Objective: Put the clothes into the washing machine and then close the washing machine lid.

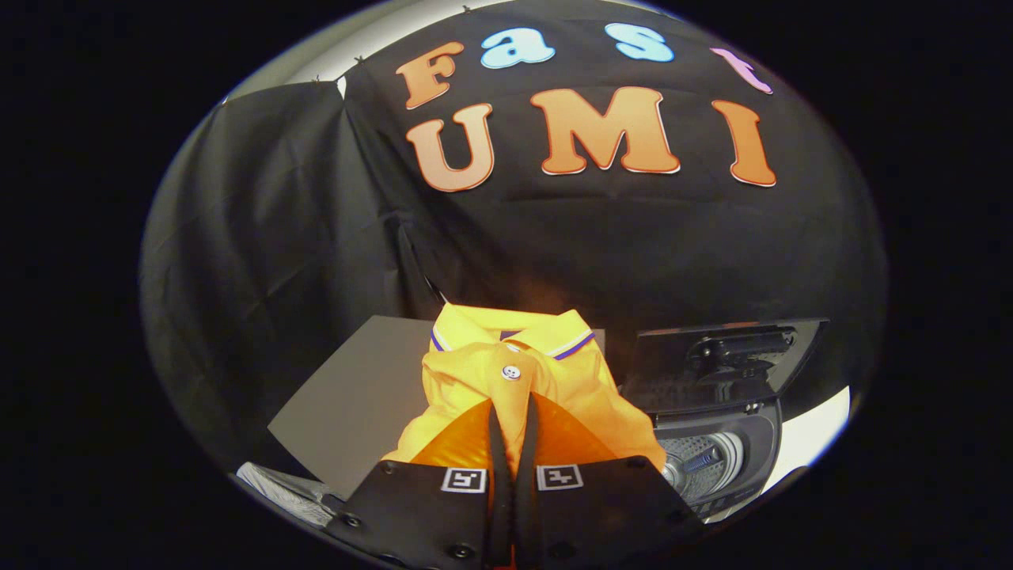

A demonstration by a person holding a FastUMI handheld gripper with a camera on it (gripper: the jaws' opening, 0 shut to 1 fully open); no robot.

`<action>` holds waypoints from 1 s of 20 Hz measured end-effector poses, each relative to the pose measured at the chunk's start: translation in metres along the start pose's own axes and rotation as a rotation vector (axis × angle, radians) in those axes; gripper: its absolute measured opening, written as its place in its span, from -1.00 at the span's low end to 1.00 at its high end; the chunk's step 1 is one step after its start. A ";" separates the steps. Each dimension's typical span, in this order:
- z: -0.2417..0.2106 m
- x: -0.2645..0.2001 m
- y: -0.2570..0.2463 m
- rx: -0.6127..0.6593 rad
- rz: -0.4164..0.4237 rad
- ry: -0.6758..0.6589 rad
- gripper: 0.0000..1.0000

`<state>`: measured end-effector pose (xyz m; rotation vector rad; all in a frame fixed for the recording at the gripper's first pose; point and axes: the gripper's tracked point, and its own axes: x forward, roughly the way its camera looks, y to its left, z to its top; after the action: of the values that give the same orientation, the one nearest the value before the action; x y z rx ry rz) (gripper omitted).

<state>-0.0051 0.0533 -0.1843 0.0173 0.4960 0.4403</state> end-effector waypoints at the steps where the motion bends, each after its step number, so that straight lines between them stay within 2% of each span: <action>1: 0.007 -0.008 -0.012 0.012 -0.004 -0.007 -0.80; 10: 0.035 -0.039 -0.121 0.085 -0.073 -0.054 -0.81; 16: 0.033 -0.055 -0.178 0.119 -0.114 -0.055 -0.81; 20: 0.025 -0.065 -0.224 0.131 -0.172 -0.037 -0.81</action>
<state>0.0465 -0.1746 -0.1597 0.1083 0.4852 0.2385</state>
